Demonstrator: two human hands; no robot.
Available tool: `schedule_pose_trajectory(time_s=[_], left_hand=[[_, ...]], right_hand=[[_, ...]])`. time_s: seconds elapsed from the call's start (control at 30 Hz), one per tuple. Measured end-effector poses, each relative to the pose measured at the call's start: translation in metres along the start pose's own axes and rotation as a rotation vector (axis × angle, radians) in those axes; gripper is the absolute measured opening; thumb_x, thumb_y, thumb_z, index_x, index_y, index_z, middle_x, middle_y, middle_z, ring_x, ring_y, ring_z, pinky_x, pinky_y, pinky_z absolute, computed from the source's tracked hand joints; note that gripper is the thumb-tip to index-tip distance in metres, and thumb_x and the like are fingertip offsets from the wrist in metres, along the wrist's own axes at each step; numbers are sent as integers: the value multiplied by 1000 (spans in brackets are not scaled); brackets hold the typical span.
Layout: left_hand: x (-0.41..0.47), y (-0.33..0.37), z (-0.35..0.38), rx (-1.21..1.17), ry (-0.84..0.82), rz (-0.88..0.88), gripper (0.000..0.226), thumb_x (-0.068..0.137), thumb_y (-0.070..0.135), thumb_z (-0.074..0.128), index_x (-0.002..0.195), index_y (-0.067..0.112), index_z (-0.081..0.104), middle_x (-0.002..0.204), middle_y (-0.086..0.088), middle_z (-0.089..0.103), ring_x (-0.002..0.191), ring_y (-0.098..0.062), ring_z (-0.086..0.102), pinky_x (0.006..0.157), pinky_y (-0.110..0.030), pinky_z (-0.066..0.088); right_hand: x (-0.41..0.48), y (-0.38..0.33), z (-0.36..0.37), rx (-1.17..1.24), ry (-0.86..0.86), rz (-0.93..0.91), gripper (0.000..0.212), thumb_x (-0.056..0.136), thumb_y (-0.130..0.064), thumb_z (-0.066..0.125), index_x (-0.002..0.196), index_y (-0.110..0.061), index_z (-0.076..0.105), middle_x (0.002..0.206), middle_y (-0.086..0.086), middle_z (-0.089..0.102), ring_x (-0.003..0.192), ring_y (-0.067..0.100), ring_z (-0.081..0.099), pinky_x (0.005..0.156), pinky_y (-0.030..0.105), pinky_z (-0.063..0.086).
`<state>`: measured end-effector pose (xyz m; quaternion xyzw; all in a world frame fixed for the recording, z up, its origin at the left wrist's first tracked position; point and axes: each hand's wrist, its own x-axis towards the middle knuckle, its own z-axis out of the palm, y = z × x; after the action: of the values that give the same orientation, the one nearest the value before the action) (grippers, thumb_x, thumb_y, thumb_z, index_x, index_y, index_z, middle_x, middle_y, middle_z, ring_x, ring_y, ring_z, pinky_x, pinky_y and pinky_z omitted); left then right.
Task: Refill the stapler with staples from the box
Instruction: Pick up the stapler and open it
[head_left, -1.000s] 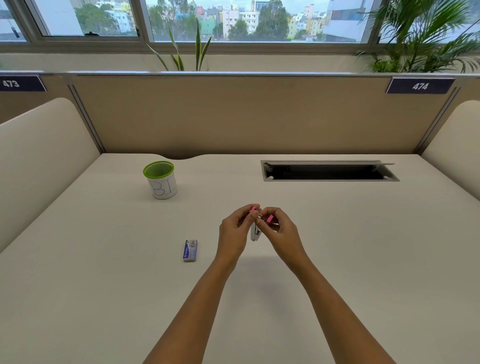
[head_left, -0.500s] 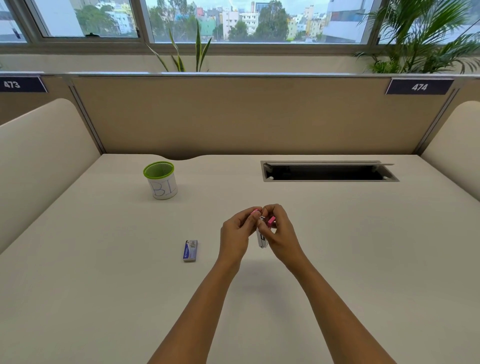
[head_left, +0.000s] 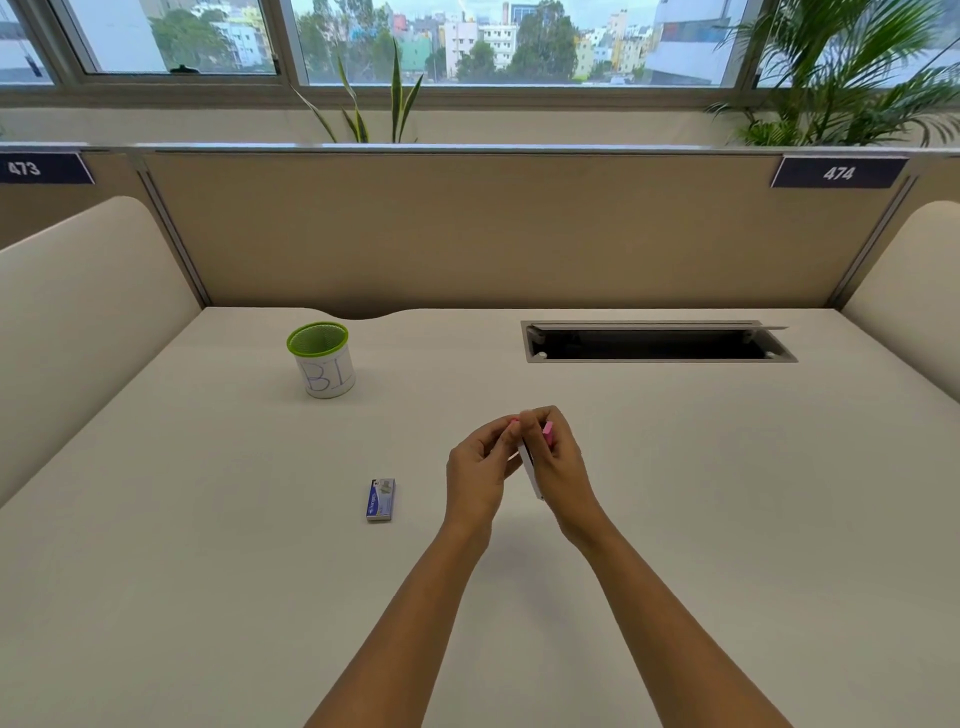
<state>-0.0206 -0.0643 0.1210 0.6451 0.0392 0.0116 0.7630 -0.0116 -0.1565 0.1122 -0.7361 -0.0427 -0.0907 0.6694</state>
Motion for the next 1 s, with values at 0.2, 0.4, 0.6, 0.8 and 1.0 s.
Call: schedule_pose_trajectory(time_s=[0.2, 0.4, 0.6, 0.8, 1.0], left_hand=[[-4, 1, 7, 4, 22, 27, 22, 90, 22, 57, 108, 17, 68, 106, -4, 72, 100, -19, 68, 91, -34, 55], [-8, -1, 13, 36, 62, 46, 25, 91, 23, 56, 112, 16, 67, 108, -5, 71, 99, -17, 67, 92, -36, 55], [-11, -4, 16, 63, 78, 87, 16, 91, 25, 56, 101, 27, 67, 99, 4, 71, 94, -11, 68, 85, -26, 56], [-13, -7, 21, 132, 104, 126, 19, 93, 26, 52, 106, 26, 65, 95, 12, 68, 93, -5, 64, 78, -12, 52], [-16, -5, 27, 157, 103, 124, 15, 94, 25, 51, 96, 34, 62, 87, 24, 63, 84, 7, 60, 66, 0, 47]], right_hand=[[7, 2, 12, 71, 227, 85, 41, 91, -50, 43, 74, -14, 52, 71, 2, 54, 67, 8, 52, 63, 17, 47], [10, 1, 17, 82, 350, 67, 35, 97, -35, 43, 71, -13, 52, 66, 1, 52, 65, 11, 51, 61, 20, 45], [9, 1, 18, 84, 424, 58, 36, 98, -26, 42, 66, -15, 51, 61, -2, 51, 60, 9, 49, 57, 20, 43], [8, 2, 17, 83, 452, 26, 40, 98, -20, 42, 58, -22, 48, 55, -6, 48, 54, 9, 46, 55, 24, 40], [7, 5, 17, 83, 499, 4, 39, 97, -19, 42, 59, -17, 48, 56, 1, 50, 55, 15, 47, 54, 29, 41]])
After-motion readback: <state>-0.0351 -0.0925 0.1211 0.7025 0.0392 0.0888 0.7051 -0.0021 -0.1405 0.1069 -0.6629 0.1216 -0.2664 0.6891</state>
